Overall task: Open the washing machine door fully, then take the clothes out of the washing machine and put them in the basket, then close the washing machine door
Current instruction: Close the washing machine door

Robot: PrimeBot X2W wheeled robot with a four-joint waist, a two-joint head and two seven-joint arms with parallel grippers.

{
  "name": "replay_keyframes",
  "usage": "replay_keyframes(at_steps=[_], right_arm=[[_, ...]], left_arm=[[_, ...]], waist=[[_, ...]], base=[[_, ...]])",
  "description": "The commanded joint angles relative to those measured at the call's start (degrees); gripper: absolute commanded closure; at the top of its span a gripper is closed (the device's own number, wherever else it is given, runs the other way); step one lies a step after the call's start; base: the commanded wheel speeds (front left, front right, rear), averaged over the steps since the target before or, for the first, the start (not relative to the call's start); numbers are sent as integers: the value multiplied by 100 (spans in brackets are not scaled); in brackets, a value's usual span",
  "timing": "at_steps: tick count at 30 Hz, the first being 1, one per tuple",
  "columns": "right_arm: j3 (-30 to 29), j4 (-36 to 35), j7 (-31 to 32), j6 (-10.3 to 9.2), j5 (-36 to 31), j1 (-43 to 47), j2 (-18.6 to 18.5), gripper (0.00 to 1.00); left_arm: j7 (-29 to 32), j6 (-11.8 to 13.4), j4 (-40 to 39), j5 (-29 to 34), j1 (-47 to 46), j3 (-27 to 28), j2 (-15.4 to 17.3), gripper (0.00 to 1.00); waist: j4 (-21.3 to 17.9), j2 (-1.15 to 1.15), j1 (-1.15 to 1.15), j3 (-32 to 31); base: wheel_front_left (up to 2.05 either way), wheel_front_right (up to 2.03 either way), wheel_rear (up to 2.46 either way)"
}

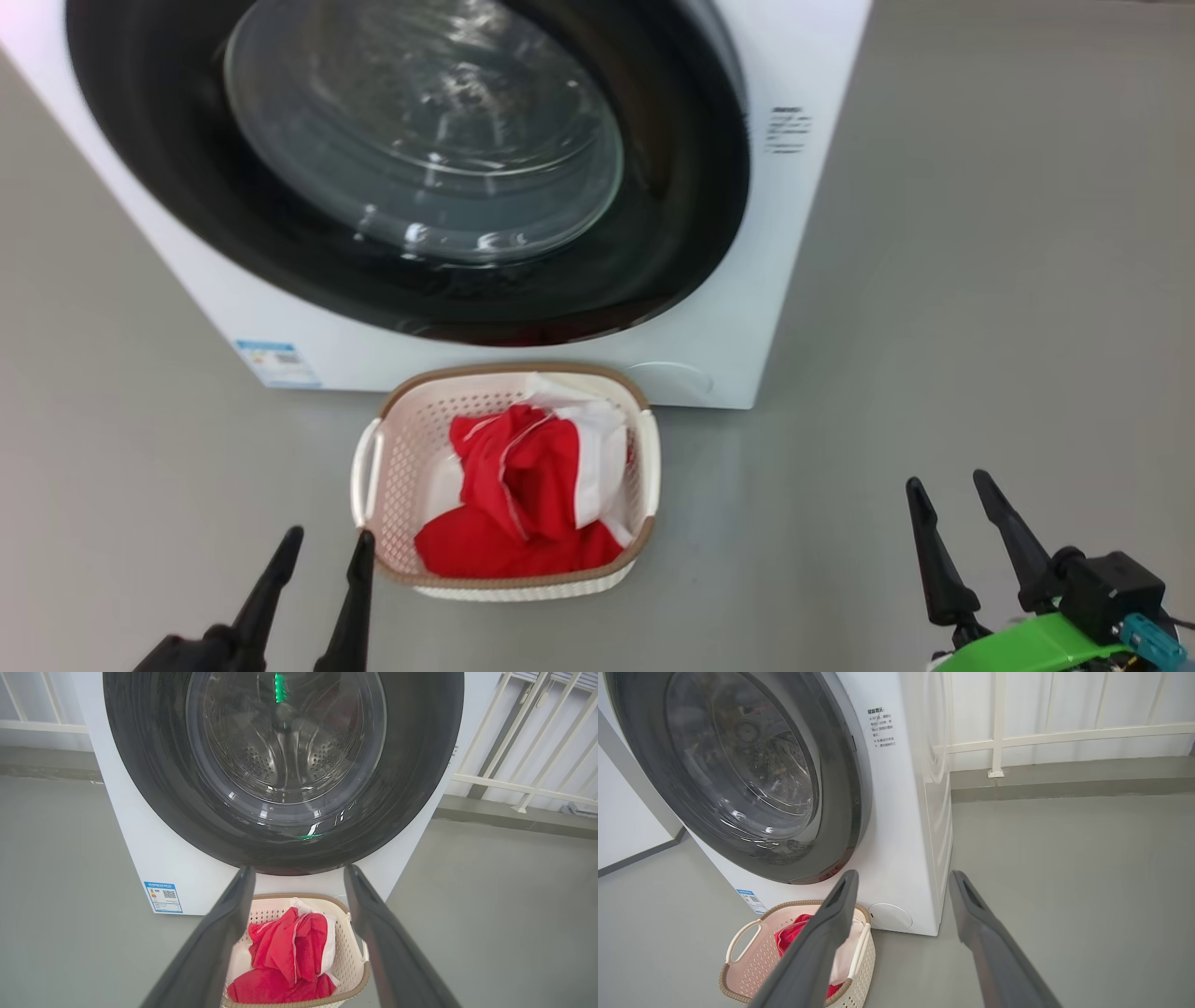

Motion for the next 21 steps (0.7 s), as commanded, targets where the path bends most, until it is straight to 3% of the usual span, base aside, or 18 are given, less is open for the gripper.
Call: replay_keyframes(at_steps=[1, 8, 21], right_arm=[[104, -180, -21, -5, 58, 24, -18, 0], [76, -235, -21, -5, 87, 270, -17, 0], [-23, -309, -21, -5, 123, 536, -22, 0]], left_arm=[[-70, -31, -175, -45, 13, 241, 132, 0], [-70, -31, -229, -45, 308, 382, 147, 0], [-70, -31, -288, 69, 577, 560, 33, 0]], waist=[[-212, 0, 0, -160], [-520, 0, 0, -346], [-677, 0, 0, -467]], base=[[0, 0, 0], [0, 0, 0], [0, 0, 0]])
